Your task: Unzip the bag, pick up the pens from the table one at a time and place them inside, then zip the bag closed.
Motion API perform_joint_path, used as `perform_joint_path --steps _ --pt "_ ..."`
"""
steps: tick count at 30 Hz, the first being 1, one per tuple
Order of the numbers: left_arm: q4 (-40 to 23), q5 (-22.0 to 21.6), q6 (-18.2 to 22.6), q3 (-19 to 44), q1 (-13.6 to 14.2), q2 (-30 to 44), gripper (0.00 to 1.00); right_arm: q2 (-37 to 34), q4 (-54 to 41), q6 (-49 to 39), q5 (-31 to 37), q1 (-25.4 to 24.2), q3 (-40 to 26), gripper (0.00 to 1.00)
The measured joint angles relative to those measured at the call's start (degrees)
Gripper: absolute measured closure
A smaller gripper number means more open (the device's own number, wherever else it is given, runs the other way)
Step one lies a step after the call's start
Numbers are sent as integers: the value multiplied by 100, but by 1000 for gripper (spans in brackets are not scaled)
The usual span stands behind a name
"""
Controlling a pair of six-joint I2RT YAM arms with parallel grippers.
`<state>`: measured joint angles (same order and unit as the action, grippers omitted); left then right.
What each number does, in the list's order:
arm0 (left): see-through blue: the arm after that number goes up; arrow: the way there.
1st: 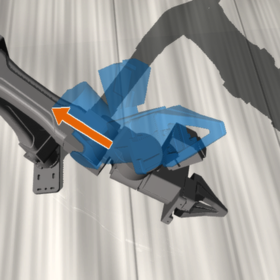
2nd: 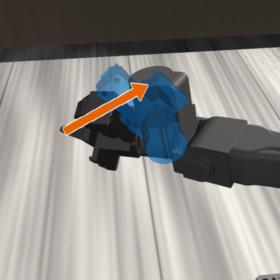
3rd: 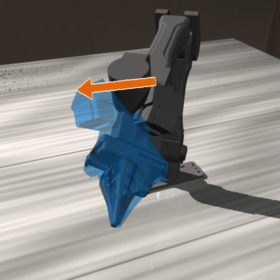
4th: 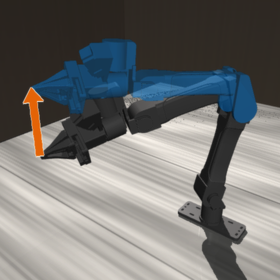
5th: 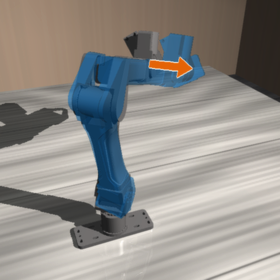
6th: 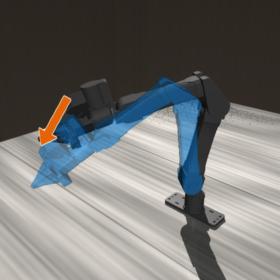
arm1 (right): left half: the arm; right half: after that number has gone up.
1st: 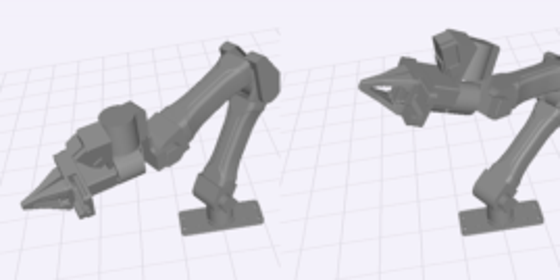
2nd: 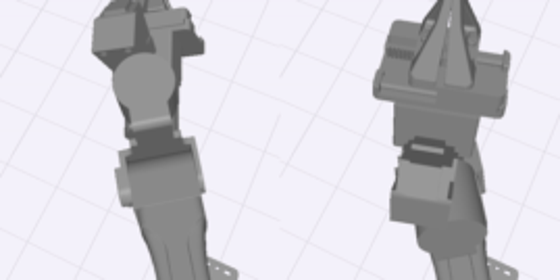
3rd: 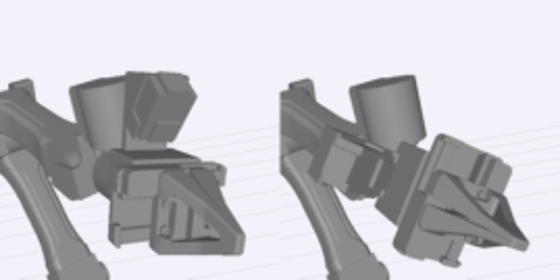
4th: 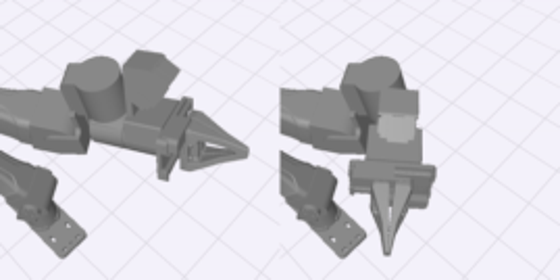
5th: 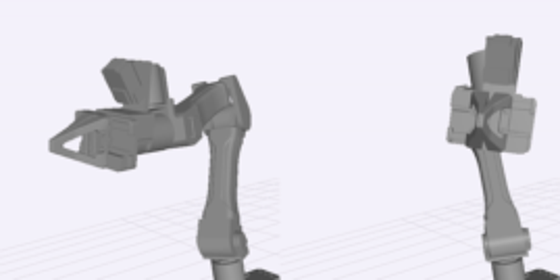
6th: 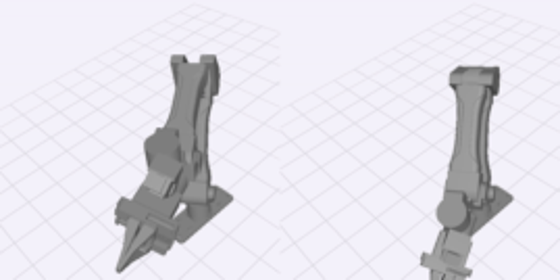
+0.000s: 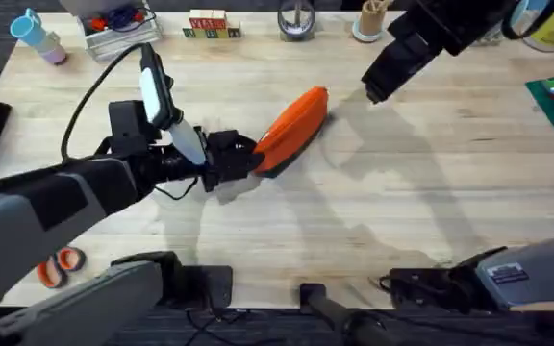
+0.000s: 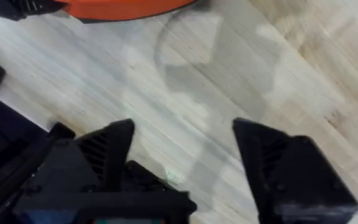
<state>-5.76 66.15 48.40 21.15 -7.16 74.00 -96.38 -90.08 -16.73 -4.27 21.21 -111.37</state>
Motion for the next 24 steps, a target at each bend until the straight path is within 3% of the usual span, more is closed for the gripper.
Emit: perform_joint_path --steps 4,5,9,11,24 --pt "2 2 0 0 0 0 960 -2 0 2 0 0 0 5" --pt "7 5 17 0 0 0 912 -1 0 3 0 0 0 4" --pt "-85 45 1 -39 0 0 295 -1 0 2 0 0 0 4" --pt "-92 48 -22 -46 0 0 44 -1 0 2 0 0 0 5" --pt "66 22 -24 -48 0 0 6 0 -2 2 0 0 0 4"
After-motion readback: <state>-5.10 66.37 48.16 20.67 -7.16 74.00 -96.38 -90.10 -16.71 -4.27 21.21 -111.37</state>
